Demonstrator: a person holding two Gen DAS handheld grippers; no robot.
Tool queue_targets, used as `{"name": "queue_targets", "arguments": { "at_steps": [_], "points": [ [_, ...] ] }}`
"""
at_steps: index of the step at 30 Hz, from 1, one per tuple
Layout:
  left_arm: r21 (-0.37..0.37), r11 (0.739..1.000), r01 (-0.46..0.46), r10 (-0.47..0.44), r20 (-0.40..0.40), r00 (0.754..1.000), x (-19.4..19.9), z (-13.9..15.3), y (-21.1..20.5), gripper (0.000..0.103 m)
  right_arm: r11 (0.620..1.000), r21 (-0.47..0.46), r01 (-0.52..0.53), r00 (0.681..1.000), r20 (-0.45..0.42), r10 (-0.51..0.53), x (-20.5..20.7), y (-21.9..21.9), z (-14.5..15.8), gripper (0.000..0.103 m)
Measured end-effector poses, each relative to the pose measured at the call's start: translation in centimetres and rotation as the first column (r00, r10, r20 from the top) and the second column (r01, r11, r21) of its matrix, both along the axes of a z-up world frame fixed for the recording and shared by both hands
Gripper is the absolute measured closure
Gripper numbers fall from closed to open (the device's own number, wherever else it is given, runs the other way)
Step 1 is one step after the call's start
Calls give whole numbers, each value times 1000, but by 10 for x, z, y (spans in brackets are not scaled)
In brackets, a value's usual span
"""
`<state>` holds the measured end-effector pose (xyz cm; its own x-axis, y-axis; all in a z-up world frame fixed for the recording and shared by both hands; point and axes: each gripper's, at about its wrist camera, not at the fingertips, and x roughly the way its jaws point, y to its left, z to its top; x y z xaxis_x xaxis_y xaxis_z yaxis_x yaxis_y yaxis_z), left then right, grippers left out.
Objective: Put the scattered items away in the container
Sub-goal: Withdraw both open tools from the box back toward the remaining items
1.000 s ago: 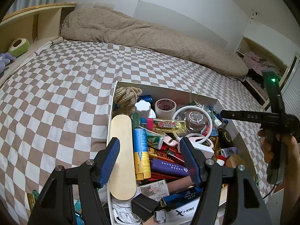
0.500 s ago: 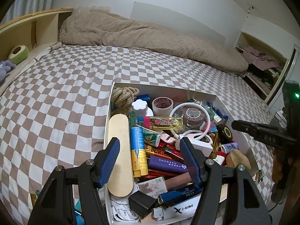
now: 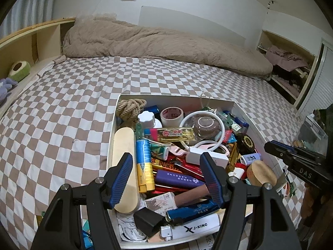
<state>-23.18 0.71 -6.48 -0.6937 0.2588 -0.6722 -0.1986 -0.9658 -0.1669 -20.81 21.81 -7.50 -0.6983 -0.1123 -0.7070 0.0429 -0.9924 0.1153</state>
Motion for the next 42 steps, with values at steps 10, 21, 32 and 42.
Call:
{"name": "queue_targets", "arguments": {
  "at_steps": [10, 21, 32, 42],
  "points": [
    [-8, 999, -41, 41, -36, 999, 8, 3, 1, 25, 998, 68, 8, 996, -91, -2, 15, -8, 3, 85],
    [-31, 996, -87, 85, -69, 994, 18, 0, 2, 18, 997, 61, 50, 991, -128, -42, 30, 3, -2, 85],
    [-14, 990, -142, 140, -102, 985, 35, -3, -10, 7, 995, 61, 77, 981, -184, -65, 45, 7, -1, 54],
    [-11, 987, -161, 157, -163, 974, 43, 5, -15, 0, 989, 75, 129, 948, -302, -100, 58, 8, 10, 0]
  ]
}}
